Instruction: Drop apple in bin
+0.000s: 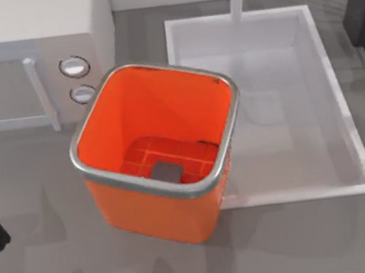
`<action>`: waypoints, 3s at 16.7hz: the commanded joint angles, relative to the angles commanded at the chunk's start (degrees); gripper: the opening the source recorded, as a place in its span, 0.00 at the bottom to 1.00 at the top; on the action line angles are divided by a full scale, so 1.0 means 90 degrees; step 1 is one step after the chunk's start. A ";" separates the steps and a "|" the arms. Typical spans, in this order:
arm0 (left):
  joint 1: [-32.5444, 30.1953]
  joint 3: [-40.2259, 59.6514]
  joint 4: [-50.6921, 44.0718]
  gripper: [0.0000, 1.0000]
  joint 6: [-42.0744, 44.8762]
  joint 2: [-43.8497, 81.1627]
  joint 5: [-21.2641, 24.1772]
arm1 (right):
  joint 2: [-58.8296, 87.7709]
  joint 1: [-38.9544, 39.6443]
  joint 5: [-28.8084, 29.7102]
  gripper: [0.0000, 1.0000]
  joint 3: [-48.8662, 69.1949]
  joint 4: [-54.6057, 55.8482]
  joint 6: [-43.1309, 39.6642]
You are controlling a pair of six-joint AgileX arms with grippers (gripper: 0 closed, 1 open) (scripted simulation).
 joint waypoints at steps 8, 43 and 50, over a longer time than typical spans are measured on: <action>0.0000 0.0000 0.0000 1.00 0.0000 0.0000 0.0000 | 0.0584 -0.0086 0.0005 1.00 -0.0788 0.1401 -0.0080; 0.0000 0.0000 0.0000 1.00 0.0000 0.0000 0.0000 | -0.0165 -0.0068 -0.0153 0.00 0.1445 -0.1686 -0.0035; 0.0000 0.0000 0.0000 1.00 0.0000 0.0000 0.0000 | -0.0435 -0.0074 -0.0167 0.00 0.1982 -0.2296 -0.0039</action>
